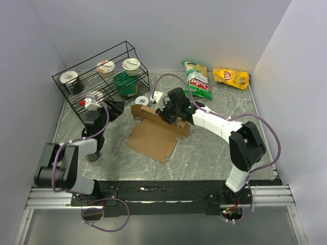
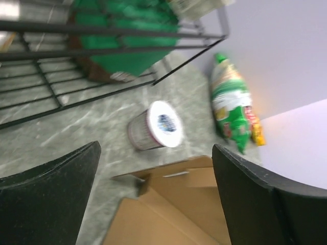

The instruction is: Fold the paper box

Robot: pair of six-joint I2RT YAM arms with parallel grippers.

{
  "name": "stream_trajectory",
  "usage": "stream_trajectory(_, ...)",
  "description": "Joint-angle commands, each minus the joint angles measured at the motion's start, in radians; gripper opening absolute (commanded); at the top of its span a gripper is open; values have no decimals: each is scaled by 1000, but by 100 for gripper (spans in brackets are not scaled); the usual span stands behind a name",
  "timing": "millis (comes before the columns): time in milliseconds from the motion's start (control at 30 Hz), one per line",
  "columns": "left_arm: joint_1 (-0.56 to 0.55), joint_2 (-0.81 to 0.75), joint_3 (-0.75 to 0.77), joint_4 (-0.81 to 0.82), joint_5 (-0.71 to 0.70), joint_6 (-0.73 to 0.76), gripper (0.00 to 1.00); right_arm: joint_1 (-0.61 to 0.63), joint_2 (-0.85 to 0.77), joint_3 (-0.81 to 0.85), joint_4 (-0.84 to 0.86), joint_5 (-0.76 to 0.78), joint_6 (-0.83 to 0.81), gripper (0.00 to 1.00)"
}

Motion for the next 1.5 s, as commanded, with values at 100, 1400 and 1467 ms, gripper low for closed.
stream_trajectory(100,-27,-254,-172,-90,33,50,89,19,-34,-28,-55,-25,3,31)
stream_trajectory(1400,-852,-127,-371,-253,-334,-223,82,41,-92,-101,-13,-56,34,31)
stream_trajectory(1467,-863,-164,-362,-312,-347,-231,83,41,-94,-106,-13,-45,33,31)
